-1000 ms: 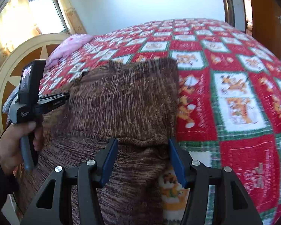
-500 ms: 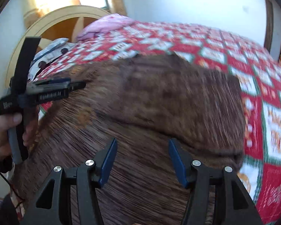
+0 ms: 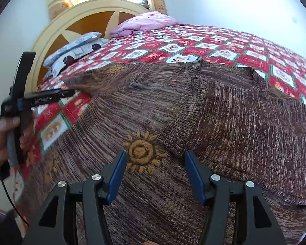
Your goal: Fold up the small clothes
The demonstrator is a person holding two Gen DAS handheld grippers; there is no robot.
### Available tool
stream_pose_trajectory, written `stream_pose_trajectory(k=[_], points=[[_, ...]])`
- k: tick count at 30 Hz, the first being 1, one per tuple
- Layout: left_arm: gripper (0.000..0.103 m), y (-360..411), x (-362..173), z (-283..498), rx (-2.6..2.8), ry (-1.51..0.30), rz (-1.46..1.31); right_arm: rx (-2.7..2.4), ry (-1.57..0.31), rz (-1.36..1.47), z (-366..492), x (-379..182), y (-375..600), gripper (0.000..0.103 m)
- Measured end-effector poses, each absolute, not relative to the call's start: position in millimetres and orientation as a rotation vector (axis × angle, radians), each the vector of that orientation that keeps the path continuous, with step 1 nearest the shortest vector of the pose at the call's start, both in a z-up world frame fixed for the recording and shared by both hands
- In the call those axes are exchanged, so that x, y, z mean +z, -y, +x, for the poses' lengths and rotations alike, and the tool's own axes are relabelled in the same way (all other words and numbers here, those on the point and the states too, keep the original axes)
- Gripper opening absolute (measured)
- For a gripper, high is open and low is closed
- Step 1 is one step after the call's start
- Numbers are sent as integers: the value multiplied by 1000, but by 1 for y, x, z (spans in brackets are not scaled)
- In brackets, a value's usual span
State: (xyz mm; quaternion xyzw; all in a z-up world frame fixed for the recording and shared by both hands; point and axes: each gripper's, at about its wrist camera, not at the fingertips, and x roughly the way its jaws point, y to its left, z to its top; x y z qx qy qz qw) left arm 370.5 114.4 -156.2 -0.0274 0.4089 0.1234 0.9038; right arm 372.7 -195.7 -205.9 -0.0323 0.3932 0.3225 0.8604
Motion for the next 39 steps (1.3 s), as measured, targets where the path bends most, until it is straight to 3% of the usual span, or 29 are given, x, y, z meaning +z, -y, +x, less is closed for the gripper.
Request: stream_pose_trajectory(k=[10, 16, 21, 32, 34, 37, 39], points=[[67, -204, -170, 356, 379, -860, -300, 631, -803, -128, 367, -208, 191, 61], [47, -224, -169, 356, 345, -820, -436, 623, -798, -121, 369, -208, 192, 61], [42, -243, -173, 366, 334, -784, -552, 612, -794, -119, 368, -207, 193, 61], [40, -275, -182, 398, 369, -726, -686, 605, -791, -125, 368, -208, 193, 61], [36, -275, -183, 400, 378, -731, -672, 605, -791, -122, 368, -208, 193, 61], [15, -274, -183, 402, 359, -746, -659, 604, -791, -122, 368, -208, 193, 61], [14, -274, -181, 401, 355, -746, -647, 604, -791, -122, 368, -208, 193, 61]])
